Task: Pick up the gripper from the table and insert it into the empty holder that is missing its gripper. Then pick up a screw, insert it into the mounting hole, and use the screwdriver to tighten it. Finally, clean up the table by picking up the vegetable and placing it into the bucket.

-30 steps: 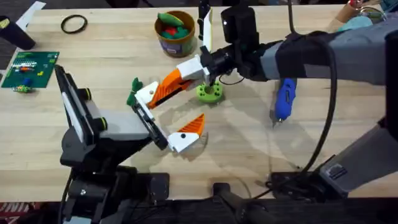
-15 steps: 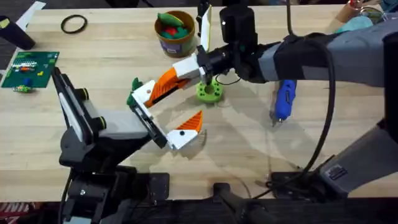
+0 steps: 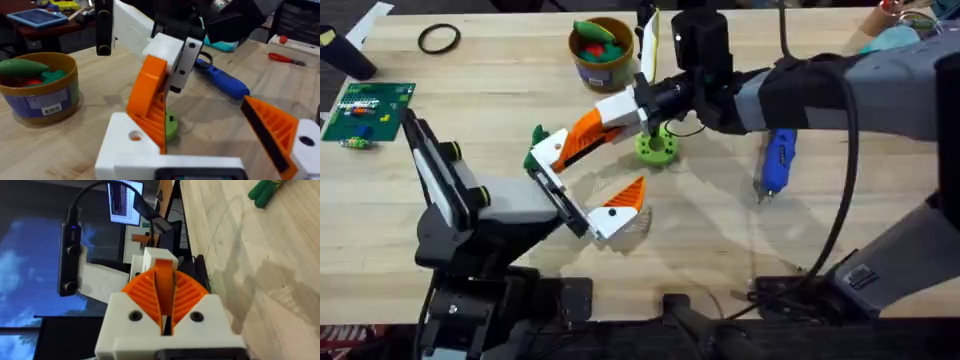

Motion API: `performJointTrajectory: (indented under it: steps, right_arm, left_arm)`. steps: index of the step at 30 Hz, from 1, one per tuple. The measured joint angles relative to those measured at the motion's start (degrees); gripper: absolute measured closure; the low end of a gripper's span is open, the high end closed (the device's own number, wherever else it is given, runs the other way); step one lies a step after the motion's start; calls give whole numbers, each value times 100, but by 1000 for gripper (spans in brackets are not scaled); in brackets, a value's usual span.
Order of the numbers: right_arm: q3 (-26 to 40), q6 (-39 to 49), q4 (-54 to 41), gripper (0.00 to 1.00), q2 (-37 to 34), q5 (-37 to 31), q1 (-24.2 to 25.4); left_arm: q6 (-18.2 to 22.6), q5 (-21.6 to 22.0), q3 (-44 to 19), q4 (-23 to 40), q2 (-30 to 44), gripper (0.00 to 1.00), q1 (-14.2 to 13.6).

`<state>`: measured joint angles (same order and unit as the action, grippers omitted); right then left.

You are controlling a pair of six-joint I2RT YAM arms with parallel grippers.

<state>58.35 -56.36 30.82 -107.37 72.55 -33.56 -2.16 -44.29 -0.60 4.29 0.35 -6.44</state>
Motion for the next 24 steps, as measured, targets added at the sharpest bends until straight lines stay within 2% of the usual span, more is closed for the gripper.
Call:
performJointTrajectory:
  steps: [3, 4, 8, 9, 11, 24]
  right_arm:
    - [0, -32, -3, 843, 0, -14, -18]
    - [0, -49, -4, 740, 0, -26, -38]
    - [0, -42, 4, 148, 0, -39, -204]
    - [0, -36, 5, 45, 0, -37, -232]
    - [0, -36, 4, 12, 0, -36, -240]
    - [0, -39, 11, 10, 0, 286, 95]
  left_arm:
    - [-1, -6, 0, 0, 1, 17, 0]
    - [-1, -45, 0, 1, 1, 17, -2]
    - [-1, -227, 0, 7, 1, 17, -44]
    - [-1, -248, 0, 9, 1, 17, -44]
    - [-1, -271, 0, 13, 1, 17, -44]
    - [-1, -307, 0, 17, 1, 17, -44]
